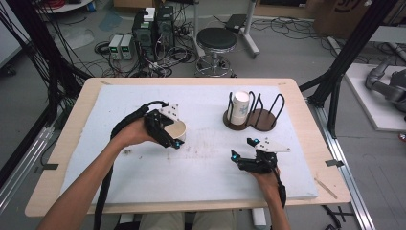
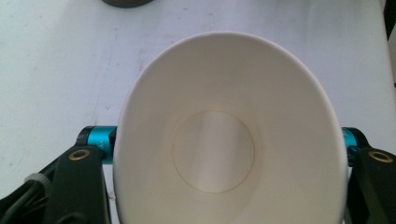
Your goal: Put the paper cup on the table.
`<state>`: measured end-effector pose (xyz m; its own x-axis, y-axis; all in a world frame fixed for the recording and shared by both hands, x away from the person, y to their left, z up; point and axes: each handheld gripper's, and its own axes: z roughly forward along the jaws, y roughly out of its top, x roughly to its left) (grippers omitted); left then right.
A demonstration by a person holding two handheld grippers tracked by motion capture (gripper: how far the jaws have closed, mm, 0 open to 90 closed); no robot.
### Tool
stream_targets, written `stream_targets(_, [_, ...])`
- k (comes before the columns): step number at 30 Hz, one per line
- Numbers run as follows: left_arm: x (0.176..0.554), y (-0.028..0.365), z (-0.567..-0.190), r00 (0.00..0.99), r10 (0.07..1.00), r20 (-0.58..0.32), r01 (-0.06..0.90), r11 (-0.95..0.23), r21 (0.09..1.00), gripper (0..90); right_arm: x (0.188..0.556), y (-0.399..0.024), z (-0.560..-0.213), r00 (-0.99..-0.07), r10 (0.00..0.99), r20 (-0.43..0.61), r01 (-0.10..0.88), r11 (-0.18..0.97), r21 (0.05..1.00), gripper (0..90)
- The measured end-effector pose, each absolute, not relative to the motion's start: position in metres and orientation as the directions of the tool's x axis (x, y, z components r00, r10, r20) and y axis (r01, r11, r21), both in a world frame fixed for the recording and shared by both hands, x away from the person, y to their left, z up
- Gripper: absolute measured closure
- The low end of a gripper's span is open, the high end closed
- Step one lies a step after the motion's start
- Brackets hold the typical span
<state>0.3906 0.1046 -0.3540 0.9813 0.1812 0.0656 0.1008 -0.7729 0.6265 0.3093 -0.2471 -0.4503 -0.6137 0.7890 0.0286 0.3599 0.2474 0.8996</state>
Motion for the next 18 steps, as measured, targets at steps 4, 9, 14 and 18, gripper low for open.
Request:
stream_targets(4, [0.395, 0.098, -0.36, 0.981, 0.181, 0.066, 0.104, -0.785, 0.61, 31.3, 0.309, -0.247, -0.45, -0.616, 0.787, 0.028, 0.361, 0.25, 0.899, 18.3])
stream_targets(9, [0.4, 0.09, -0.367, 0.981, 0.186, 0.058, 0.114, -0.791, 0.601, 31.3, 0.309, -0.247, -0.45, -0.616, 0.787, 0.031, 0.36, 0.247, 0.899, 18.3])
stream_targets(14, [0.406, 0.083, -0.375, 0.978, 0.204, 0.041, 0.14, -0.791, 0.596, 31.3, 0.309, -0.246, -0.45, -0.619, 0.785, 0.024, 0.357, 0.254, 0.899, 18.3])
stream_targets(18, [0.409, 0.077, -0.379, 0.978, 0.206, 0.035, 0.146, -0.793, 0.591, 31.3, 0.309, -0.247, -0.45, -0.62, 0.784, 0.026, 0.357, 0.252, 0.899, 18.3])
